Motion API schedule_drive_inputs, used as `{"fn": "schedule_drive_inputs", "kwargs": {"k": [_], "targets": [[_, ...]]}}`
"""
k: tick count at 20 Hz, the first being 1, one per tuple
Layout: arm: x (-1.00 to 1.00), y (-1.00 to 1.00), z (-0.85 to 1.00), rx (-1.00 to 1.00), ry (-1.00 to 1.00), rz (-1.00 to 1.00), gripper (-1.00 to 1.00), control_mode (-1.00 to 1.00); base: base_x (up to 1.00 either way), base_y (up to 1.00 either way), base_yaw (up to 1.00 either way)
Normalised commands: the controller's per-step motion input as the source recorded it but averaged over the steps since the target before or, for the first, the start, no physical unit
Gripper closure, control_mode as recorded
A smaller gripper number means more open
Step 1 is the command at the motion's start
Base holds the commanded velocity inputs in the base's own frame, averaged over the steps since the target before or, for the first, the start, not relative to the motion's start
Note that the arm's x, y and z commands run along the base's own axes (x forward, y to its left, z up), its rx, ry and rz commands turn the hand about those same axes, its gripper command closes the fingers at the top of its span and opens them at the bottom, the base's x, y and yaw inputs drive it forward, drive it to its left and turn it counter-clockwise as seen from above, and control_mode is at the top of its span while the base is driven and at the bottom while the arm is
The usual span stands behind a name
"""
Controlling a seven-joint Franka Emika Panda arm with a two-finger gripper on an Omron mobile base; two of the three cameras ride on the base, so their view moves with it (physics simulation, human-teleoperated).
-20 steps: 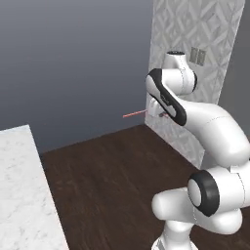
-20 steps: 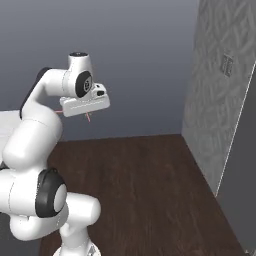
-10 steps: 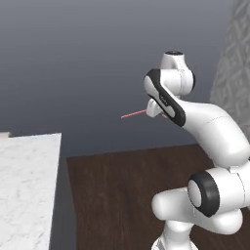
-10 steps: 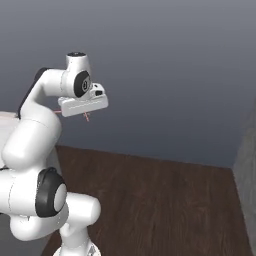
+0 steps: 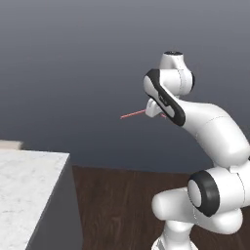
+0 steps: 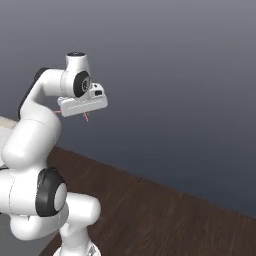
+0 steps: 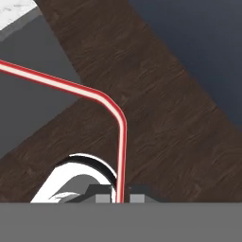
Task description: Take a straw from the drawer in front and place it inside the glass cup on the dining counter.
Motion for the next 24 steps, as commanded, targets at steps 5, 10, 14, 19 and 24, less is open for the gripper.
{"fn": "schedule_drive_inputs", "kwargs": {"k": [5, 10, 14, 19, 24], "targets": [[0.0, 0.0, 0.0, 0.0, 0.0, 0.0, 1.0, 1.0, 0.96, -0.61, 0.47], [0.0, 0.0, 0.0, 0.0, 0.0, 0.0, 1.0, 1.0, 0.94, -0.55, 0.5], [0.0, 0.0, 0.0, 0.0, 0.0, 0.0, 1.0, 1.0, 0.93, -0.57, 0.49], [0.0, 0.0, 0.0, 0.0, 0.0, 0.0, 1.0, 1.0, 0.94, -0.6, 0.47], [0.0, 0.0, 0.0, 0.0, 0.0, 0.0, 1.0, 1.0, 0.99, -0.53, 0.47]]}}
